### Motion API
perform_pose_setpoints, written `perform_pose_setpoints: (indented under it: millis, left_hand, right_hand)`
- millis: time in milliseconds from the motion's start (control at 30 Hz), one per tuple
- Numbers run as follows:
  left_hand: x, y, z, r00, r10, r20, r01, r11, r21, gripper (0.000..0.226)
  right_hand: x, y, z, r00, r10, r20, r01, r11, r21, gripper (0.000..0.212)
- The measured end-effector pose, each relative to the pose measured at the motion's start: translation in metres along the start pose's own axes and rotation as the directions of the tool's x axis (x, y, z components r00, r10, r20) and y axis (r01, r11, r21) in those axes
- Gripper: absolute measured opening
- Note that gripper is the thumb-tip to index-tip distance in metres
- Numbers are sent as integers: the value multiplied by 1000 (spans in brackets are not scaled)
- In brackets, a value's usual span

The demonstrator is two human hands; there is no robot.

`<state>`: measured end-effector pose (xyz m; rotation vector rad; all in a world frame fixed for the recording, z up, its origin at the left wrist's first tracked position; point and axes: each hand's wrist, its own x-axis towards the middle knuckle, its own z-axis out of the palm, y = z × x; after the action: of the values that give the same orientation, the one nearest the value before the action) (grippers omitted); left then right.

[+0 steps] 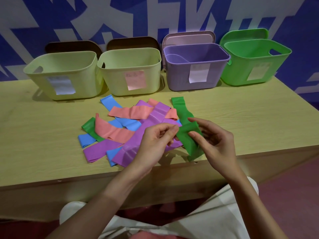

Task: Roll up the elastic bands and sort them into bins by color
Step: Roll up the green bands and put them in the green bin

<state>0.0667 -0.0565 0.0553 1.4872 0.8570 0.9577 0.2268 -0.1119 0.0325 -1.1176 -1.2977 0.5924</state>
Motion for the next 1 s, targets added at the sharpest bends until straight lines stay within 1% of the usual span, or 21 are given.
perform_pose_setpoints:
  millis: [100,200,267,300,400,433,500,567,667,700,767,833,933,1000]
  left_hand:
    - [0,-1,2,1000,13,17,-13,1000,28,27]
    - [0,1,4,1000,7,30,-6,1000,-7,38]
    - [-1,3,4,999,36,34,-36,999,3,43]
    - [-2,3,4,998,58,33,-58,998,17,40]
    - [-6,5,3,995,96,15,-96,995,19,12]
    - [-7,4,3,995,102,7,-103,994,33,10]
    - [-7,2,2,994,110,-18,-108,992,62,15]
    - [-7,3,1,994,100,-39,-98,993,64,17]
    - [-7,4,-1,996,79,-50,-77,996,40,17]
    - [-7,3,-1,996,79,-49,-78,997,27,21]
    - [-6,2,-1,995,89,-39,-88,996,19,38]
    - [-6,3,1,995,95,-42,-94,995,24,46]
    - [-4,3,2,995,92,-27,-91,995,39,41]
    - [-4,3,2,994,106,-18,-105,993,51,43]
  right_hand:
    - [0,1,2,999,40,-8,-40,998,40,22]
    - [1,-1,4,996,75,-45,-74,997,38,26]
    - [0,-1,4,996,77,-55,-75,996,38,25]
    - [0,-1,4,995,76,-59,-73,997,39,26]
    - [0,-1,6,994,86,-64,-83,996,45,25]
    - [-1,-2,7,994,92,-58,-89,995,53,24]
    - [-1,-3,9,994,104,-44,-100,991,83,23]
    - [-3,-5,10,994,107,-21,-104,988,113,28]
    - [-4,-7,8,997,73,32,-75,993,85,32]
    - [-4,-7,8,997,57,51,-61,995,73,33]
    - [-3,-8,9,997,25,66,-29,998,55,30]
    - [-3,-9,11,999,14,39,-16,999,47,26]
    - [-1,-9,12,1000,25,-8,-25,999,30,21]
    - [-1,-9,11,999,38,-23,-38,999,25,19]
